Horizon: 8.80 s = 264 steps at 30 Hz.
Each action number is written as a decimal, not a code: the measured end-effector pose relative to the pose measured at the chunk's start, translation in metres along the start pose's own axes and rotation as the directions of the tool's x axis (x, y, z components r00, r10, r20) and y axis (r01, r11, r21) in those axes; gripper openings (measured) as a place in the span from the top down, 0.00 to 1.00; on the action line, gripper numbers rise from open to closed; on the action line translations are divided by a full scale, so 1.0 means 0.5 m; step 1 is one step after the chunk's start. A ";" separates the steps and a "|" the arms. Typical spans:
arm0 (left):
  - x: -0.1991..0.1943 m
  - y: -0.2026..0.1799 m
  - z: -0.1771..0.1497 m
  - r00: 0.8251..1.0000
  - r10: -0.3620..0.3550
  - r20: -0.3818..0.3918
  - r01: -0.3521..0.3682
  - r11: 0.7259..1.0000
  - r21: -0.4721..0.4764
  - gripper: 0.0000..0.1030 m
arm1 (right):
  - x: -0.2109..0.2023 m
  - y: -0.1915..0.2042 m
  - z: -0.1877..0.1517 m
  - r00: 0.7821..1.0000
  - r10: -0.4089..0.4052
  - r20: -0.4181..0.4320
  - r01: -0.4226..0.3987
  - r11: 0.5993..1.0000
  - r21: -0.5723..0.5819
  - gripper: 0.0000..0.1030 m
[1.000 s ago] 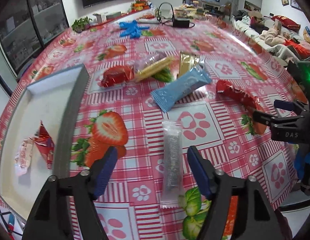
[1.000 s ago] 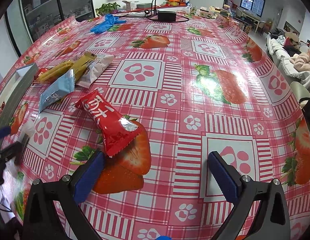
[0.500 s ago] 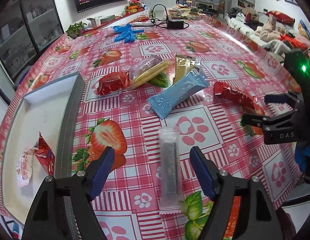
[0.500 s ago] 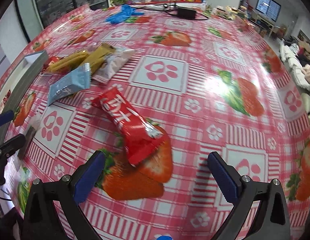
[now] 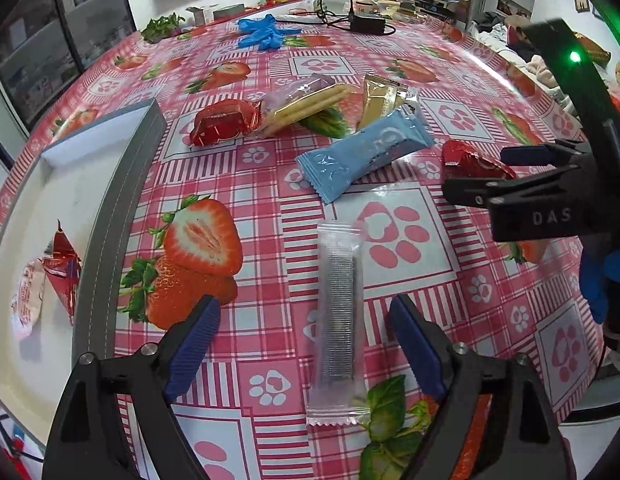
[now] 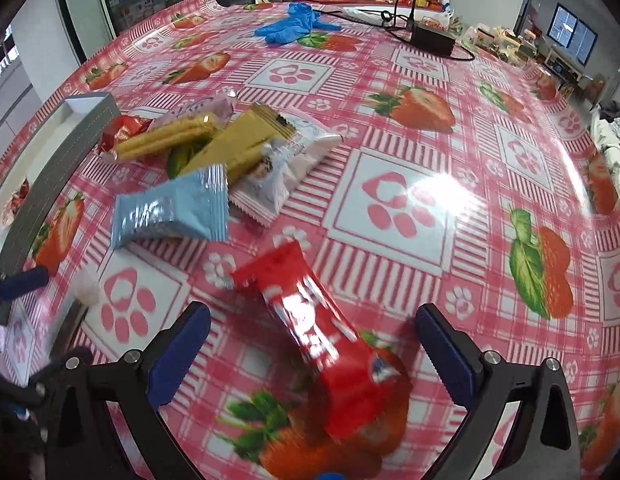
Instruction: Organize snacks
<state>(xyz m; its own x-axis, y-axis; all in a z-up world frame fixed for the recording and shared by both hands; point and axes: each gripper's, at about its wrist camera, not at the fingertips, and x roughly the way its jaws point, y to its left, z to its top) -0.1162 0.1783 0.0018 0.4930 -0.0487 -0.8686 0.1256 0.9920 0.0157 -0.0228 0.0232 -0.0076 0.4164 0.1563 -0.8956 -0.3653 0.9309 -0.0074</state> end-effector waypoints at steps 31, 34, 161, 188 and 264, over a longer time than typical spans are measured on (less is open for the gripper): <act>-0.260 0.091 0.048 0.968 -0.168 0.189 0.181 0.982 -0.056 0.84 | -0.252 0.041 -0.027 0.930 0.313 0.194 -0.349 0.916 0.198 0.78; -0.315 0.127 0.067 0.960 -0.152 0.236 0.172 0.983 -0.066 0.84 | -0.279 0.070 -0.001 0.911 0.352 0.216 -0.390 0.905 0.172 0.78; 0.117 -0.008 0.238 0.997 -0.081 0.006 0.079 0.989 0.127 0.55 | -0.052 0.075 -0.013 0.996 0.080 0.049 -0.078 0.996 -0.048 0.03; 0.015 0.039 0.030 0.996 0.042 0.083 -0.036 0.997 -0.072 0.18 | -0.094 -0.026 -0.130 0.996 -0.085 0.038 0.073 0.966 0.249 0.07; 0.031 0.029 0.028 0.992 0.003 0.125 0.003 0.999 -0.052 0.00 | -0.077 0.013 -0.172 0.973 -0.152 0.173 0.112 0.969 0.221 0.00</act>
<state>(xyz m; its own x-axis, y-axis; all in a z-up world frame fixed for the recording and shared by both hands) -0.0947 0.1903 -0.0045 0.5975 -0.0597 -0.7996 0.0824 0.9965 -0.0128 -0.1126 -0.0054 -0.0115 0.6052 0.0677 -0.7932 -0.1235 0.9923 -0.0095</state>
